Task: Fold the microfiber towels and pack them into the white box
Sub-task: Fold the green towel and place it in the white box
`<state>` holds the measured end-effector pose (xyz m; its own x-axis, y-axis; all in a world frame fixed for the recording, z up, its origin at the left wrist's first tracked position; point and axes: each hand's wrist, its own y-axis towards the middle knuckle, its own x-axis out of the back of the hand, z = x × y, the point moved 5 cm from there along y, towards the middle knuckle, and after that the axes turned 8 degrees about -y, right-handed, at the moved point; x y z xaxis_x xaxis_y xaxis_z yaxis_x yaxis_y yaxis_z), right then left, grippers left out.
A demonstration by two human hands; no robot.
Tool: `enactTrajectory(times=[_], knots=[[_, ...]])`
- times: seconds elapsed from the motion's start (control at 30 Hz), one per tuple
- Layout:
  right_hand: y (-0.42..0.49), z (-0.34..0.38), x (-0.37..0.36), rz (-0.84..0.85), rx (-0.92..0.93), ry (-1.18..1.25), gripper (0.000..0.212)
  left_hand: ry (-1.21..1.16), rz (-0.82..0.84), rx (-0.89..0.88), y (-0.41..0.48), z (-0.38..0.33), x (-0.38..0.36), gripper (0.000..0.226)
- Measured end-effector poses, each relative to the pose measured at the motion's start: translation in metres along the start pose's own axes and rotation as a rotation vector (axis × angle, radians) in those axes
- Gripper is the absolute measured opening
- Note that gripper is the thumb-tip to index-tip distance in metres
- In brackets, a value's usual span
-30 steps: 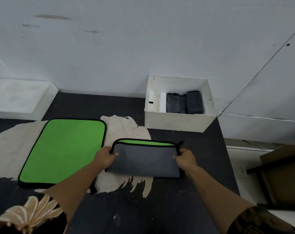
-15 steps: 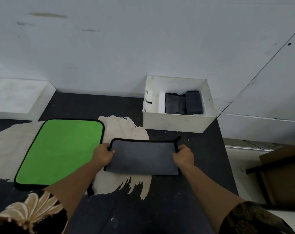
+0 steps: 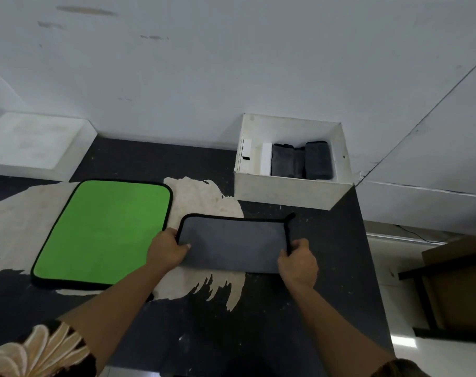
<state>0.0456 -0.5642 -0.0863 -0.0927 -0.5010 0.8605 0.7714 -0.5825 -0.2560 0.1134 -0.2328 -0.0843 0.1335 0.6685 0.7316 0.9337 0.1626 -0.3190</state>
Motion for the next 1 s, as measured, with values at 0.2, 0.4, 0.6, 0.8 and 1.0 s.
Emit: enactTrajectory(times=[0.2,0.4,0.6,0.8,1.0], knots=[[-0.022,-0.01,-0.002,0.022,-0.007,-0.014,0.029,0.119,0.014,0.111,-0.018,0.009,0.001,0.03],[-0.029,-0.018,-0.001,0.098,-0.03,-0.037,0.025,0.044,0.109,0.173,-0.022,0.017,-0.004,0.025],[-0.027,-0.016,0.005,0.176,-0.003,-0.086,0.028,-0.269,0.127,0.273,-0.018,0.031,-0.007,0.018],[-0.021,-0.015,0.012,0.224,-0.009,-0.173,0.018,-0.636,0.129,0.391,-0.018,0.038,-0.013,0.011],[-0.02,-0.013,0.013,0.236,-0.027,-0.107,0.019,-0.562,0.093,0.361,-0.012,0.038,-0.011,0.014]])
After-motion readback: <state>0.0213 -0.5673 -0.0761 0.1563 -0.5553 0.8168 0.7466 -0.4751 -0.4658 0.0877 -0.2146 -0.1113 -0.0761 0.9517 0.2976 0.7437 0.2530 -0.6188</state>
